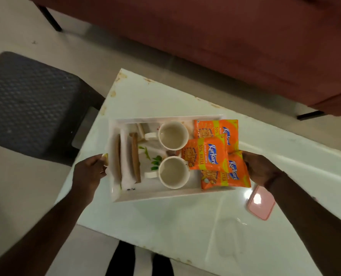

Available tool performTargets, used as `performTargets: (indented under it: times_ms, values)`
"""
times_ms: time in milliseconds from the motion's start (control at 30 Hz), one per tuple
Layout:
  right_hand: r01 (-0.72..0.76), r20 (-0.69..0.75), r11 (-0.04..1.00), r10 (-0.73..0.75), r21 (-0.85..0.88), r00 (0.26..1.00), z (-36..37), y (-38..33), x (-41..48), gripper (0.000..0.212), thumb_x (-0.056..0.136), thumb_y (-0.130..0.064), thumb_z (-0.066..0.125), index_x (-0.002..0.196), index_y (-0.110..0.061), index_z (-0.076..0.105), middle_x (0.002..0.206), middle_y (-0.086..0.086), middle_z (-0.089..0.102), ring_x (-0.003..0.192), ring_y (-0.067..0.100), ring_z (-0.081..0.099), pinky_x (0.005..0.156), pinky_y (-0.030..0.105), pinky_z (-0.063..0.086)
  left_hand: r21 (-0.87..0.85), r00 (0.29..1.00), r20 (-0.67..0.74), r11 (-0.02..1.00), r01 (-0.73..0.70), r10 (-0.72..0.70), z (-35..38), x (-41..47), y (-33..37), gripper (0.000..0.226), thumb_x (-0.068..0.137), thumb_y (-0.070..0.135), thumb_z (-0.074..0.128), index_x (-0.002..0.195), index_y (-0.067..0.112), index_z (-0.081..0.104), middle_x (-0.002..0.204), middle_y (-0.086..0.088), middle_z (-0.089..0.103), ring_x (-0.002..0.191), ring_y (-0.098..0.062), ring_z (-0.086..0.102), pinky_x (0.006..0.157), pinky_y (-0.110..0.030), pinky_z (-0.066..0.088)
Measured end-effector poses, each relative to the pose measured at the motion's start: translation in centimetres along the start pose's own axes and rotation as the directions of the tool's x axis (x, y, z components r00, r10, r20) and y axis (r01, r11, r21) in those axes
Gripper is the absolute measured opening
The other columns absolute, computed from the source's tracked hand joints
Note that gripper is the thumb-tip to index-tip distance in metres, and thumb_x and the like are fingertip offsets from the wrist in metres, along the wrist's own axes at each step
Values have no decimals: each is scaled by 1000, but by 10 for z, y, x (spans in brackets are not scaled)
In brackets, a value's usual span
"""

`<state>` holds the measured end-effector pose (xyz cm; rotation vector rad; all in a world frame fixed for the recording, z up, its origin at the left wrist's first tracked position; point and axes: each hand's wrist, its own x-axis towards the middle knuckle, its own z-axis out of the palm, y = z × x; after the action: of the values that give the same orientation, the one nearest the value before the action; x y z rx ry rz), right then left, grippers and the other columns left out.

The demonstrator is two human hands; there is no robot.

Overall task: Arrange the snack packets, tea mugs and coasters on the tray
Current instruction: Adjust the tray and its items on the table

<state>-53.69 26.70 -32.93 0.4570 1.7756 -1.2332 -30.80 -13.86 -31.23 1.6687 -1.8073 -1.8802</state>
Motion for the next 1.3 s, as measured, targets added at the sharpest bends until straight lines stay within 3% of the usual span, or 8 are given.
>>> performTargets:
  times_ms: [367,467,633,933,1033,1100,1200,1300]
  values:
    - [75,-192,927,-3,367,981,43,74,-47,32,101,-35,49,115,-16,70,110,13,74,99,34,72,82,49,60,176,988,141,981,-80,55,32,64,50,29,95,17,60,120,4,62,90,-5,64,87,-20,60,71,-31,52]
    - [83,-203,904,5,420,979,49,82,-45,32,100,-36,51,117,-16,70,111,13,74,98,35,72,81,50,61,230,988,140,968,-99,68,36,76,47,31,93,16,62,121,2,64,97,-10,65,92,-24,61,81,-39,53]
    - [75,-237,916,23,395,971,47,86,-40,35,98,-41,53,119,-17,70,113,14,73,103,37,70,92,58,54,266,986,145,956,-124,88,41,84,40,29,92,18,63,117,5,66,83,-4,65,80,-18,61,69,-31,52]
    - [26,-245,929,70,369,967,47,82,-38,39,96,-48,53,115,-20,71,111,13,74,103,38,70,93,60,53,254,989,128,962,-102,71,44,83,32,30,90,16,65,117,3,67,89,-12,67,87,-25,62,84,-42,54]
    - [38,-297,925,82,377,951,51,78,-46,36,98,-43,53,108,-14,73,103,13,76,94,33,72,79,46,60,229,986,134,965,-126,97,42,75,35,32,90,21,62,119,9,67,93,-7,68,94,-25,63,90,-43,51]
    - [93,-391,936,51,341,919,56,71,-56,33,101,-36,49,100,-13,74,95,10,75,89,28,71,74,38,58,365,971,145,901,-232,191,39,66,36,38,90,29,60,125,13,63,115,-10,68,112,-26,61,103,-42,45]
    - [183,-615,932,52,313,787,63,69,-69,31,101,-24,46,115,-7,69,113,13,72,108,31,66,96,44,51,582,900,167,697,-419,402,37,39,36,42,97,29,52,136,13,53,139,-9,54,127,-26,50,105,-32,35]
    - [187,-784,982,-144,-36,604,74,76,-82,35,102,-21,44,128,-6,62,133,13,63,126,29,56,111,40,40,615,795,244,545,-570,555,37,9,30,44,98,33,49,138,15,47,143,-8,49,133,-26,44,109,-42,36]
